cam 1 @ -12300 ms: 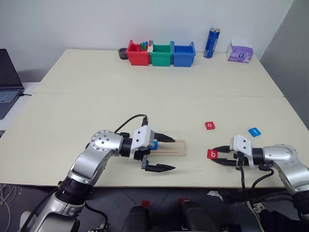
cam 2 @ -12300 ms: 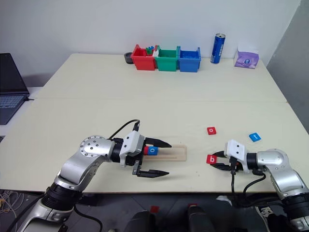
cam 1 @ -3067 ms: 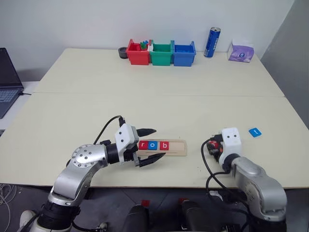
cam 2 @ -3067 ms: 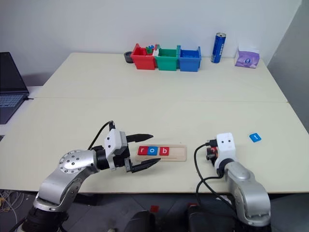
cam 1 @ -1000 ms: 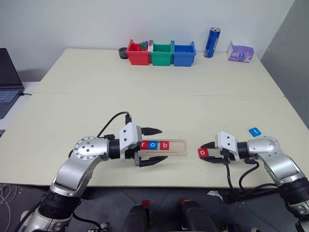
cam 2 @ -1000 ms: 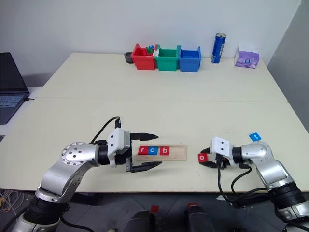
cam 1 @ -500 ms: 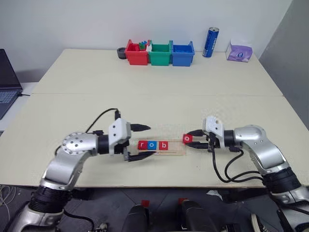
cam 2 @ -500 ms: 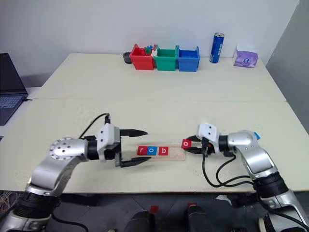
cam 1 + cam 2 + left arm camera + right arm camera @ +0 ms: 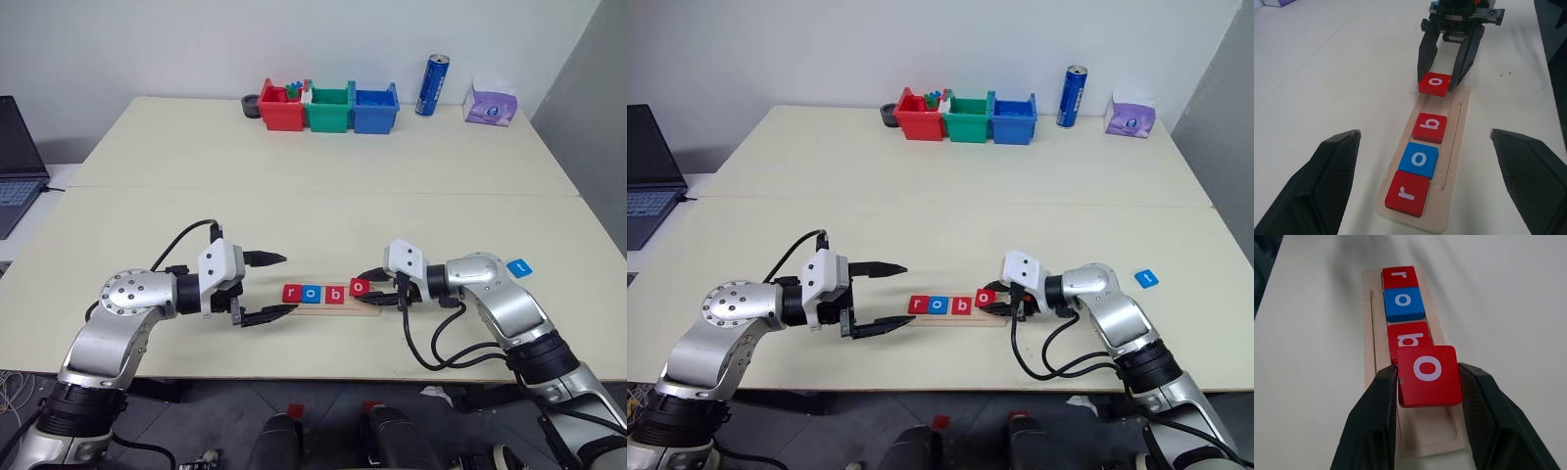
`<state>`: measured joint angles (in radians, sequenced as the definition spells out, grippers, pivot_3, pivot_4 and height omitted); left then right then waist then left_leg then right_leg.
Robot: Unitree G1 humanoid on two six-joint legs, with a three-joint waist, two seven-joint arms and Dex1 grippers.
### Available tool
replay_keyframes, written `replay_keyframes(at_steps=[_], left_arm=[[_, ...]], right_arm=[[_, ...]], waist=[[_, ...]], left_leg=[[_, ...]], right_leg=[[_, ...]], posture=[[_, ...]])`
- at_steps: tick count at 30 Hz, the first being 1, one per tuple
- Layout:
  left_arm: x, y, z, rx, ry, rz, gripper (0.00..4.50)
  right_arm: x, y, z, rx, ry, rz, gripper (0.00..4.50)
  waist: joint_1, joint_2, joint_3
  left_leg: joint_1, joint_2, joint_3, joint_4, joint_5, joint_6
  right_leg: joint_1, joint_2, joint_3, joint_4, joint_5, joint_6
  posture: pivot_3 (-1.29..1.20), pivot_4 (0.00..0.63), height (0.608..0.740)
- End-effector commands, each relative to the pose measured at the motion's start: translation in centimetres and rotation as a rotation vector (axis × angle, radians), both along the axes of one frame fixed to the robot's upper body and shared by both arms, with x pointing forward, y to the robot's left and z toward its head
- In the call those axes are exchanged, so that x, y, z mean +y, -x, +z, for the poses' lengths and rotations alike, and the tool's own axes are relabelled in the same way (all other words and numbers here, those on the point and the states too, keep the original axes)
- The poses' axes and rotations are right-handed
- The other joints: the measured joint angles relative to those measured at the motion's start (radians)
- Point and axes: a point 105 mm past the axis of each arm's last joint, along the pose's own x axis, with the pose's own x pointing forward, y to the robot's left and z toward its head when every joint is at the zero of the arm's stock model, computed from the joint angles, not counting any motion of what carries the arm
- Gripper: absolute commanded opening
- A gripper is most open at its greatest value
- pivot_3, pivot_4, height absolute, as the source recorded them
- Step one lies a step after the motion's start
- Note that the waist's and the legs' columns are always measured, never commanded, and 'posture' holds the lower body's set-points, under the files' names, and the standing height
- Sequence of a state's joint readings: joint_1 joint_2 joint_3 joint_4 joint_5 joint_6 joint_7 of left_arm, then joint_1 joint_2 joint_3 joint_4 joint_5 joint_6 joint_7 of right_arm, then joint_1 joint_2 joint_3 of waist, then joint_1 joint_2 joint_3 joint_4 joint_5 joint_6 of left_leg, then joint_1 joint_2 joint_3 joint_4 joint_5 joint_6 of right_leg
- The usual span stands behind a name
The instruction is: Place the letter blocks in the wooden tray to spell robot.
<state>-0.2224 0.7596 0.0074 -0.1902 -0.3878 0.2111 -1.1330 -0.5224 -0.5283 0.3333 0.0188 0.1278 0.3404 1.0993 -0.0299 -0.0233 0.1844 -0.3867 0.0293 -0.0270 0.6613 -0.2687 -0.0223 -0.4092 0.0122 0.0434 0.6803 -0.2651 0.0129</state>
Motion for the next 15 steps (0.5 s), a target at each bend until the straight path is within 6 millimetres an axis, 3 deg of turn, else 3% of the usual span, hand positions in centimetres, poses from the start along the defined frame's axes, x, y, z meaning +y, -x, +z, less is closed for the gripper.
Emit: replay_keyframes(at_steps=[1, 15], left_arm=[[-0.16, 0.11, 1.24, -0.054, 0.011, -0.001, 4.5], [-0.45, 0.48, 1.17, -0.048, 0.016, 0.001, 4.5]], right_arm=[[0.46, -0.24, 0.67, -0.046, 0.0, 0.027, 1.45], [1.09, -0.51, -0.06, -0.034, 0.005, 0.039, 1.45]], waist=[[0.0, 0.0, 0.0], [0.0, 0.0, 0.0]], left_leg=[[0.0, 0.0, 0.0, 0.0, 0.0, 0.0], [0.0, 0.0, 0.0, 0.0, 0.0, 0.0]], right_leg=[[0.0, 0.0, 0.0, 0.0, 0.0, 0.0], [0.0, 0.0, 0.0, 0.0, 0.0, -0.001]], posture=[[0.0, 0.15, 0.74], [0.0, 0.15, 0.74]])
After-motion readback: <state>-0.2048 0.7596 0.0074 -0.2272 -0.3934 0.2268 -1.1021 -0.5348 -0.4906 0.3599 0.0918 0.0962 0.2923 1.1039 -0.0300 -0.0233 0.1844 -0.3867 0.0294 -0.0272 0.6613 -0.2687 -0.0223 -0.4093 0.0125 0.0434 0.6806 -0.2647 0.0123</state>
